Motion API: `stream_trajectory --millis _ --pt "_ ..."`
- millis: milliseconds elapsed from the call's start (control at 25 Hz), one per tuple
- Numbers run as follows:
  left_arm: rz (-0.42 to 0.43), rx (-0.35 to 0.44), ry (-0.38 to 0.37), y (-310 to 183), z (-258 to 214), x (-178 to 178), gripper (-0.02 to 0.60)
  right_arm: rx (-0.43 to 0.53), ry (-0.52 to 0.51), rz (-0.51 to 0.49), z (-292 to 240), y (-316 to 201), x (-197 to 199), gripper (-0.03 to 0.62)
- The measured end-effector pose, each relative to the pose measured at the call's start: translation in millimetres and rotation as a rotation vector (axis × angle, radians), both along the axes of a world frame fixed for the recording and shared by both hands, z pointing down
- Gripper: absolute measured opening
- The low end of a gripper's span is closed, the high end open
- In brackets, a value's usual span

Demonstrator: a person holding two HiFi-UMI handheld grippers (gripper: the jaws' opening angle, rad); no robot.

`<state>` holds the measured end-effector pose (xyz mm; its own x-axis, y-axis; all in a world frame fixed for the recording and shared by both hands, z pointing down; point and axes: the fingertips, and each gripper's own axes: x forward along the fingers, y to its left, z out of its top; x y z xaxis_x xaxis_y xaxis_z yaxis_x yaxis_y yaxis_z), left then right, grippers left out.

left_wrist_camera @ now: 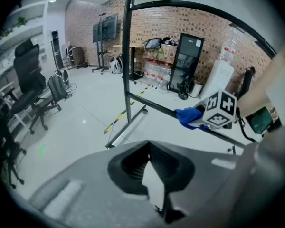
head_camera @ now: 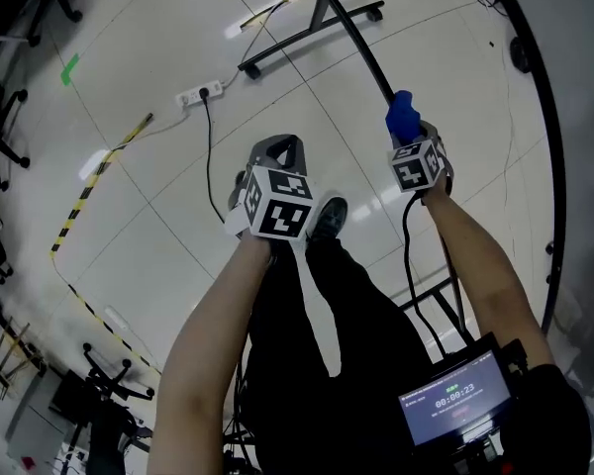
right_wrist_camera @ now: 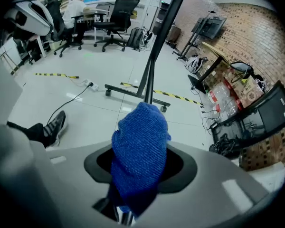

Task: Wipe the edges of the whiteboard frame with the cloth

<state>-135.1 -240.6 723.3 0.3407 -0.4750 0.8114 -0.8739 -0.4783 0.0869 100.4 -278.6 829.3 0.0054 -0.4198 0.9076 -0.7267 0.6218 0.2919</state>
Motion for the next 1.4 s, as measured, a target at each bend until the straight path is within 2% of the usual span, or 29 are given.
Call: stream_trajectory --millis 320,520,1160,1400 --pt "0.021 -0.035 0.021 -22 9 -13 0.003 -0.008 -0.004 0.002 -17 -39 -24 0.192" --pt "0.030 -0.053 0.051 -47 21 -21 0.003 0.017 0.024 -0.013 -2 -74 -31 0.192" --pt "0.032 -0.089 0.078 -102 32 -99 0.003 0.011 0.137 -0.001 1 -156 -75 0.193" --pt "0.029 -0.109 0.044 -125 42 -123 0.003 0.028 0.142 -0.025 1 -182 -92 0.193"
